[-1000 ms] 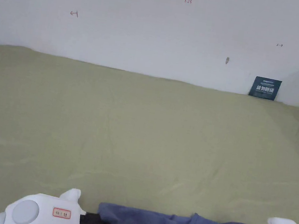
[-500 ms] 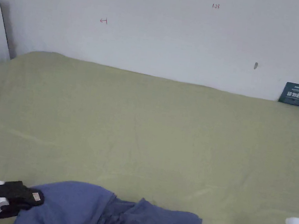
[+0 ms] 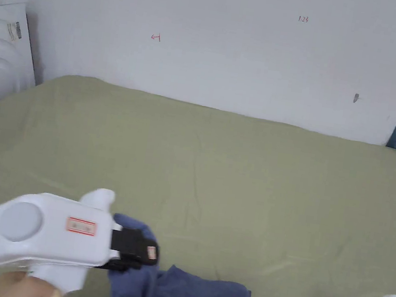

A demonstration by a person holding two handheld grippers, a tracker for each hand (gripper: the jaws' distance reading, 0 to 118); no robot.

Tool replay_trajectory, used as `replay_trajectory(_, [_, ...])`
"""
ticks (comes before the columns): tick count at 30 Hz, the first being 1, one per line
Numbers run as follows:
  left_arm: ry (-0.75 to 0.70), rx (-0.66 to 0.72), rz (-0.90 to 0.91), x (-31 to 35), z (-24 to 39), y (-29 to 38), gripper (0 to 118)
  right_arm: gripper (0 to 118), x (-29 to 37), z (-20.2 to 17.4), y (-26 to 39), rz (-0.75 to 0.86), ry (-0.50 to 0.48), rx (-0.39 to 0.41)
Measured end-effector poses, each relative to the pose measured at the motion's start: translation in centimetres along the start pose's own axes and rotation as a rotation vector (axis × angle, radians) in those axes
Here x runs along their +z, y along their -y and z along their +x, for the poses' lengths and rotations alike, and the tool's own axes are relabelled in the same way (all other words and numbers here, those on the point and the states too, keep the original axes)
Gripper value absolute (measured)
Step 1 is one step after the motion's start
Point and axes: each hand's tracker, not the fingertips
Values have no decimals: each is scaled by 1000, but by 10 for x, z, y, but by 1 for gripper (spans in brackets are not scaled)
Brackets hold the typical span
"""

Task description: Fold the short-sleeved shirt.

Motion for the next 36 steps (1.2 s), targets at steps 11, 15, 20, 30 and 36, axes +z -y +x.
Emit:
replay_trajectory(11, [76, -48, -322, -144, 15, 25, 55, 0, 2, 29, 24, -4, 35, -78])
replay_trajectory(15, [113, 32, -297, -139, 1, 28, 80, 0, 0, 30, 25, -10, 33, -89])
replay_trajectory(20, [233, 14, -130, -95, -16, 20, 77, 0, -7, 25, 22, -22, 24, -71])
replay_trajectory(30, [227, 19, -299, -144, -27, 60, 1, 0, -16, 2, 20, -21, -23, -39])
replay_trajectory(36, [232, 200, -339, -178, -39, 94, 0, 0, -18, -8, 21, -31, -6, -18])
